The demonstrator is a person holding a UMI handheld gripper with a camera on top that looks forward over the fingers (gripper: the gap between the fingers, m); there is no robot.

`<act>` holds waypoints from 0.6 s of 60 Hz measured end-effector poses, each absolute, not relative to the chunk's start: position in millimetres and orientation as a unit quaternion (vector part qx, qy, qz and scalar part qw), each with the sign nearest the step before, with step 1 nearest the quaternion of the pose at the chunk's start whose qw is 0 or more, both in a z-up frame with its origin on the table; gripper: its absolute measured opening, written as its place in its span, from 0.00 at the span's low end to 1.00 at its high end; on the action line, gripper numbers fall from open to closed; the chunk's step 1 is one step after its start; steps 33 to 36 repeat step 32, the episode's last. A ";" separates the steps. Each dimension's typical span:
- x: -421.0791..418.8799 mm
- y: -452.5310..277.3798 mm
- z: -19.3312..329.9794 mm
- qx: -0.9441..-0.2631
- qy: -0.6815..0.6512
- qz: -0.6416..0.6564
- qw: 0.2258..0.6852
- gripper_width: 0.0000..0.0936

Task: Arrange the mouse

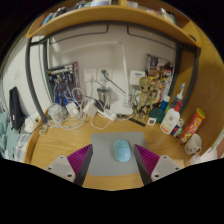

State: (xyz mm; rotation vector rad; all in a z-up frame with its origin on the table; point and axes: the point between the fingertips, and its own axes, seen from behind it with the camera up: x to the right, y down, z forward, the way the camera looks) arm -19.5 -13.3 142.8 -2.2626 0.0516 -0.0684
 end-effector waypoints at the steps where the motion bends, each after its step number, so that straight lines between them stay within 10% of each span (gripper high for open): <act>1: -22.5 -16.4 148.6 -0.903 0.021 -0.028 0.428 0.88; 36: -118.1 -112.0 234.9 -0.877 0.003 -0.039 0.478 0.89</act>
